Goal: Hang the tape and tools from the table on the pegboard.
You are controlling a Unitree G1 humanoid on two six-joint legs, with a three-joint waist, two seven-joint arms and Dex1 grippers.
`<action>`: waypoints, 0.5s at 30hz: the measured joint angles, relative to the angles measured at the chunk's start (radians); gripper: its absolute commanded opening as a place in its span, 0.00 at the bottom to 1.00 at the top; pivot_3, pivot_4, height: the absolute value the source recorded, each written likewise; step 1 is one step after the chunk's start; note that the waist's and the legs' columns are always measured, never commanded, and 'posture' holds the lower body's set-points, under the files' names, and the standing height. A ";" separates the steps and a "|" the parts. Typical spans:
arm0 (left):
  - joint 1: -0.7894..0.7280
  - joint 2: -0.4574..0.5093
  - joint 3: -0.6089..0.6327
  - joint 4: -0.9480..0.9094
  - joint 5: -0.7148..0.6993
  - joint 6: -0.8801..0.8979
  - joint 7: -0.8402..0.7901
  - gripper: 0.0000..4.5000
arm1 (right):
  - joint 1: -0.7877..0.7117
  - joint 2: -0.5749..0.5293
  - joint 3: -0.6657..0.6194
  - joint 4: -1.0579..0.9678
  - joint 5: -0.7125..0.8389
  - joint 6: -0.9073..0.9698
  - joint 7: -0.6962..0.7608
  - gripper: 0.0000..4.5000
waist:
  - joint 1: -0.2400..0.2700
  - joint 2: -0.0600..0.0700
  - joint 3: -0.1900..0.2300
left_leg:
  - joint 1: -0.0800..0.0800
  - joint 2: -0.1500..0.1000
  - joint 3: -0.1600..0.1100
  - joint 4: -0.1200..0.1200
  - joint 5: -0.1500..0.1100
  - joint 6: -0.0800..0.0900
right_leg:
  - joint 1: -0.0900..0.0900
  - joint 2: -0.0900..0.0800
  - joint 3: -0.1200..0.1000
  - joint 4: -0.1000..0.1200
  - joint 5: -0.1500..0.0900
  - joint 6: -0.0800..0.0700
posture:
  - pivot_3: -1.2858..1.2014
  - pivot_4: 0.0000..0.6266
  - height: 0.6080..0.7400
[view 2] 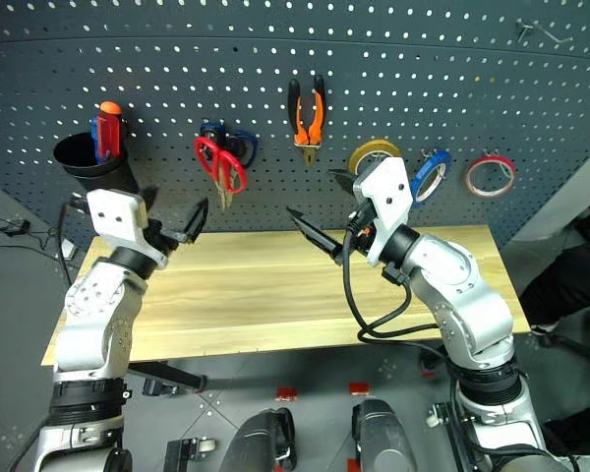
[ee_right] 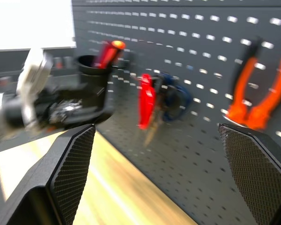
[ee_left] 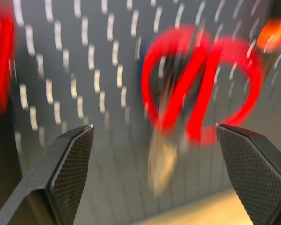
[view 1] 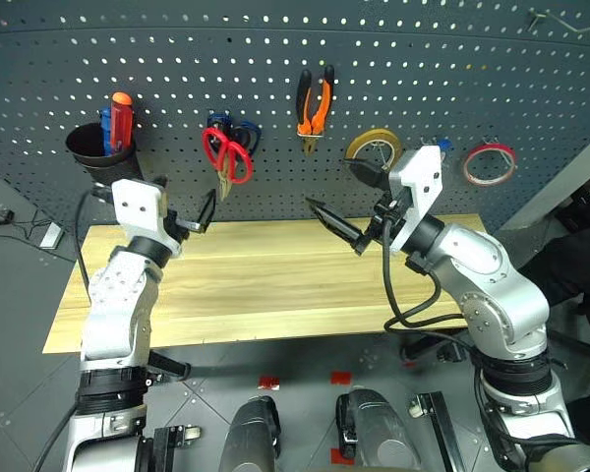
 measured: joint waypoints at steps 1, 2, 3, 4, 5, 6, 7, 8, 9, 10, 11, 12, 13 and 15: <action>-0.001 -0.005 0.000 0.000 0.014 0.027 0.030 0.97 | 0.023 0.000 0.007 0.005 -0.016 -0.007 -0.010 1.00 | 0.002 0.000 -0.004 | 0.000 0.000 0.000 0.000 0.000 0.000 | 0.000 0.000 0.000 0.000 0.000 0.000 | 0.44 0.24 1.00; -0.002 -0.009 0.001 0.002 0.029 0.066 0.065 0.97 | 0.061 0.004 0.012 0.012 -0.034 -0.019 -0.018 1.00 | 0.005 0.000 -0.009 | 0.000 0.000 0.000 0.000 0.000 0.000 | 0.000 0.000 0.000 0.000 0.000 0.000 | 0.44 0.24 1.00; 0.000 -0.010 0.004 0.005 0.039 0.106 0.091 0.97 | 0.104 0.012 0.017 0.026 -0.042 -0.031 -0.028 1.00 | 0.007 0.001 -0.014 | 0.000 0.000 0.000 0.000 0.000 0.000 | 0.000 0.000 0.001 -0.001 0.000 0.000 | 0.44 0.23 1.00; 0.002 -0.013 0.007 0.006 0.042 0.135 0.105 0.97 | 0.136 0.021 0.022 0.039 -0.054 -0.046 -0.032 1.00 | 0.009 0.001 -0.017 | 0.000 0.000 0.000 0.000 0.000 0.000 | 0.000 0.000 0.001 -0.001 0.000 0.000 | 0.45 0.23 1.00; 0.008 -0.020 0.012 0.006 0.042 0.150 0.114 0.97 | 0.170 0.029 0.029 0.059 -0.074 -0.074 -0.040 1.00 | 0.013 0.002 -0.020 | 0.000 0.000 0.001 0.000 0.000 0.000 | 0.000 0.000 0.001 -0.001 0.000 0.000 | 0.45 0.23 1.00; 0.020 -0.029 0.015 0.006 0.041 0.149 0.117 0.97 | 0.203 0.037 0.029 0.089 -0.095 -0.107 -0.054 1.00 | 0.014 0.001 -0.025 | 0.001 0.000 0.001 0.000 0.000 0.000 | 0.000 0.000 0.001 -0.001 0.000 0.000 | 0.45 0.22 1.00; 0.037 -0.033 0.015 0.008 0.044 0.139 0.117 0.97 | 0.230 0.047 0.025 0.127 -0.121 -0.148 -0.076 1.00 | 0.014 0.001 -0.029 | 0.001 0.000 0.002 -0.001 0.000 0.000 | 0.000 0.001 0.002 -0.001 0.000 0.000 | 0.45 0.21 1.00; 0.053 -0.035 0.015 0.014 0.050 0.119 0.119 0.97 | 0.255 0.050 0.026 0.172 -0.156 -0.198 -0.093 1.00 | 0.014 0.002 -0.034 | 0.001 0.001 0.002 -0.001 0.000 0.000 | 0.000 0.001 0.002 -0.001 0.000 0.000 | 0.45 0.21 1.00; 0.063 -0.035 0.017 0.023 0.056 0.101 0.121 0.97 | 0.275 0.042 0.030 0.211 -0.189 -0.240 -0.098 1.00 | 0.015 0.003 -0.036 | 0.001 0.001 0.002 -0.001 0.000 0.000 | 0.000 0.001 0.002 -0.001 0.000 0.000 | 0.45 0.20 1.00; 0.072 -0.035 0.022 0.038 0.065 0.077 0.122 0.97 | 0.292 0.031 0.036 0.258 -0.228 -0.290 -0.106 1.00 | 0.016 0.003 -0.038 | 0.002 0.001 0.002 -0.001 0.000 0.000 | 0.000 0.002 0.002 -0.001 0.001 -0.001 | 0.45 0.20 1.00; 0.083 -0.035 0.024 0.058 0.073 0.045 0.120 0.97 | 0.309 0.037 0.031 0.300 -0.249 -0.328 -0.122 1.00 | 0.016 0.005 -0.042 | 0.002 0.001 0.002 -0.001 0.000 0.000 | 0.000 0.002 0.002 -0.001 0.001 -0.001 | 0.45 0.18 1.00; 0.093 -0.035 0.024 0.074 0.081 0.017 0.120 0.97 | 0.318 0.052 0.022 0.336 -0.261 -0.353 -0.141 1.00 | 0.016 0.006 -0.046 | 0.002 0.002 0.003 -0.001 0.000 0.000 | 0.000 0.003 0.003 -0.001 0.001 -0.002 | 0.45 0.18 1.00; 0.098 -0.039 0.024 0.088 0.085 -0.003 0.120 0.97 | 0.322 0.068 0.013 0.371 -0.270 -0.376 -0.162 1.00 | 0.016 0.006 -0.048 | 0.002 0.003 0.003 -0.001 0.000 0.000 | 0.000 0.004 0.003 -0.001 0.002 -0.002 | 0.45 0.17 1.00; 0.107 -0.056 0.026 0.107 0.085 -0.035 0.122 0.97 | 0.322 0.094 -0.017 0.440 -0.278 -0.418 -0.209 1.00 | 0.016 0.005 -0.057 | 0.002 0.005 0.003 -0.001 0.000 0.000 | 0.000 0.007 0.004 -0.001 0.003 -0.003 | 0.46 0.16 1.00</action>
